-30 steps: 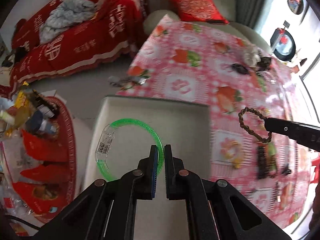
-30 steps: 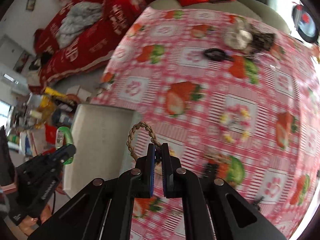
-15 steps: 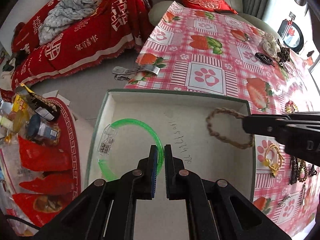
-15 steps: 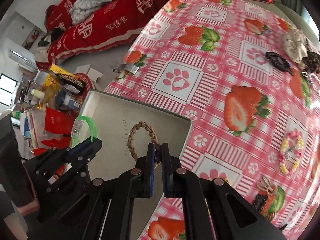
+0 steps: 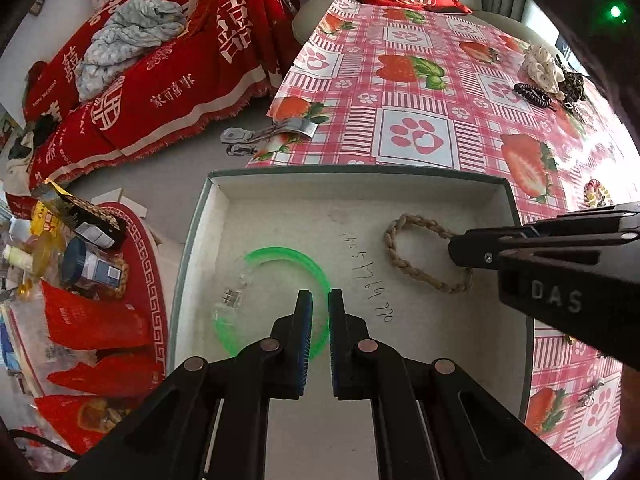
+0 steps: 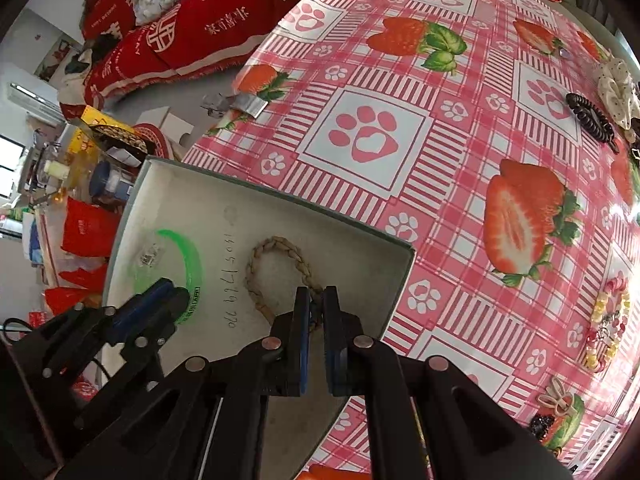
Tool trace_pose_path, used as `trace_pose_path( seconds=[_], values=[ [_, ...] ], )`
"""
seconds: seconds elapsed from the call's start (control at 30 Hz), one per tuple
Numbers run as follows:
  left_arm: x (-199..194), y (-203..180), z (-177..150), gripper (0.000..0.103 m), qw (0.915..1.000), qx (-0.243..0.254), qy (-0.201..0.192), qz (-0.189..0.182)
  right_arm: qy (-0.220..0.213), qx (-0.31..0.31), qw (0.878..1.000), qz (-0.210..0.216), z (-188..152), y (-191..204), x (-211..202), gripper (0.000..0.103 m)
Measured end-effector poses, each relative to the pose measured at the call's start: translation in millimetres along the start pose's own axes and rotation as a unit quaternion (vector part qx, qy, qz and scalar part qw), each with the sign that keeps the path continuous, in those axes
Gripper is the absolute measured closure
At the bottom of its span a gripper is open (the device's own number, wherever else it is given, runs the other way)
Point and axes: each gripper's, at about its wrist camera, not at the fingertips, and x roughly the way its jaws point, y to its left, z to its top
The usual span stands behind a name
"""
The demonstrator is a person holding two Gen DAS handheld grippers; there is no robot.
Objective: Organize jewelry
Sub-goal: 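Carry the green bangle into the white box while the right tool drops the braided bracelet, then grasp the pink-and-yellow beaded bracelet with the left tool while the right tool grasps the black claw clip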
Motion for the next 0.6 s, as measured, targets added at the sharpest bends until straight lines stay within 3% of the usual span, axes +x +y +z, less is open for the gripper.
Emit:
trace_pose_path(
  seconds=[0.07,0.13,0.2,0.27,0.5,0.53,0.57,0.6],
  values=[
    [-2,1,0,0.090,1.0000,-0.002,0.002,0.000,0.005,0.000,1.000,0.000,-1,0,3,0.095],
    [-3,3,0,0.090,1.0000,-0.005,-0.001,0.000,0.010,0.001,1.000,0.002,-1,1,4,0.088],
    [-7,5,0,0.090,1.0000,-0.008,-0.003,0.001,0.007,0.004,1.000,0.013,-1,1,3,0.071],
    [-12,7,0,0.090,0.9999,-0.011,-0.005,0.001,-0.001,0.003,1.000,0.022,-2,3,-1,0.061],
    [-36,16,-5,0.090,0.9992,-0.035,-0.017,-0.005,-0.044,0.027,0.998,0.048,-1,-2,-36,0.059],
    [-39,17,-6,0.078,0.9992,-0.036,-0.017,-0.007,-0.051,0.032,0.997,0.051,-2,-3,-43,0.058],
    [-43,18,-8,0.028,0.9991,-0.038,-0.015,-0.009,-0.058,0.038,0.996,0.053,-5,-7,-52,0.056],
    [-46,19,-9,0.002,0.9989,-0.043,-0.017,-0.006,-0.064,0.043,0.996,0.053,-8,-9,-58,0.054]
  ],
)
